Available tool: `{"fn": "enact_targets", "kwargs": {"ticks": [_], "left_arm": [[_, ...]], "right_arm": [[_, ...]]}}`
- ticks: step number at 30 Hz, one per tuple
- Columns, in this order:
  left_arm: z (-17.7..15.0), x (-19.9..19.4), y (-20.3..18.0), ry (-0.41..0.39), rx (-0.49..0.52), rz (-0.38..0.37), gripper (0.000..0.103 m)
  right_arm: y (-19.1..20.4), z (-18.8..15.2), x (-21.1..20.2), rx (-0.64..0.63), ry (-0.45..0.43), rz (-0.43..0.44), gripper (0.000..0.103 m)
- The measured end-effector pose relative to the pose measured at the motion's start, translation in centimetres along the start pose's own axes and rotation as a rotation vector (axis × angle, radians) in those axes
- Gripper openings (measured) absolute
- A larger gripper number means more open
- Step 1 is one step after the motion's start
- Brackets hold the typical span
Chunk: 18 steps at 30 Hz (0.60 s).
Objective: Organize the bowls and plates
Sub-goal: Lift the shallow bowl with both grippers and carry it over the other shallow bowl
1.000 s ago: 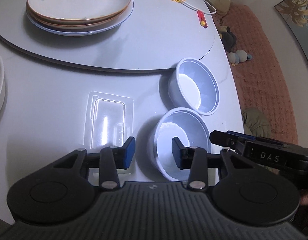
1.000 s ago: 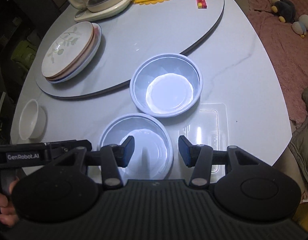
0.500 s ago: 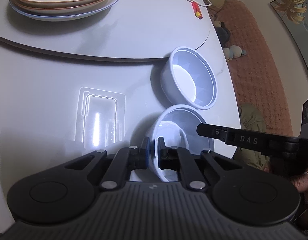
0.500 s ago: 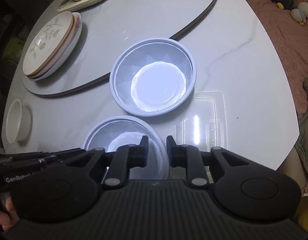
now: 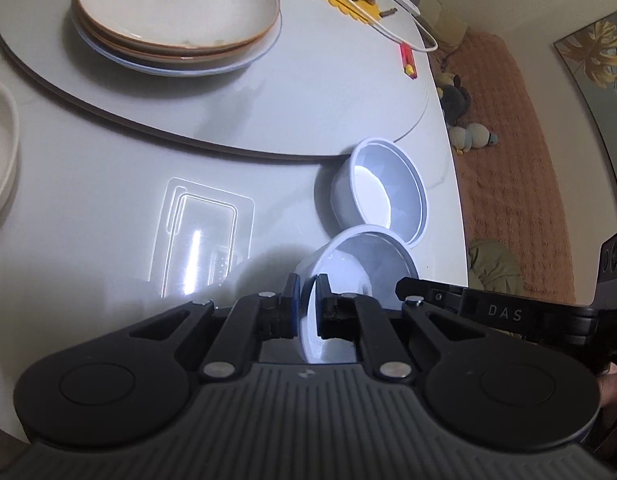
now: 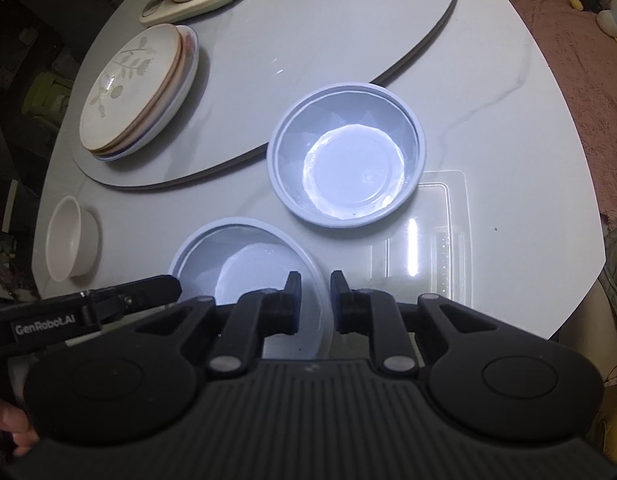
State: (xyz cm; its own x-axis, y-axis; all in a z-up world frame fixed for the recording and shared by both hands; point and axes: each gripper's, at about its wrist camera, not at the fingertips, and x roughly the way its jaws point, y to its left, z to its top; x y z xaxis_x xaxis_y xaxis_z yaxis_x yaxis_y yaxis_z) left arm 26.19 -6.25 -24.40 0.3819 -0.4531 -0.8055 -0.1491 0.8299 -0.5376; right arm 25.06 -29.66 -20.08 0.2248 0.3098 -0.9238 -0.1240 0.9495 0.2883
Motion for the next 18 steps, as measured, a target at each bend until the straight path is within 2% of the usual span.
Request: {"fn": "enact_targets", "kwargs": {"ticks": [6,8,18], "left_arm": [[-0.1,-2.9,2.2,-0.072,-0.085,0.038,0.009],[-0.5,-3.6,3.3,-0.073,-0.134,0.048,0.009],[-1.3,-7.0,7.7,-0.177,-0.283,0.095,0.009]], "right_arm": [[3.2,1.2,0.0,-0.07,0.014,0.055,0.019],[4.3,1.4,0.4,-0.102,0.02,0.063,0.019],[9.1,1.6,3.2,-0.223,0.087,0.112,0.019]]}}
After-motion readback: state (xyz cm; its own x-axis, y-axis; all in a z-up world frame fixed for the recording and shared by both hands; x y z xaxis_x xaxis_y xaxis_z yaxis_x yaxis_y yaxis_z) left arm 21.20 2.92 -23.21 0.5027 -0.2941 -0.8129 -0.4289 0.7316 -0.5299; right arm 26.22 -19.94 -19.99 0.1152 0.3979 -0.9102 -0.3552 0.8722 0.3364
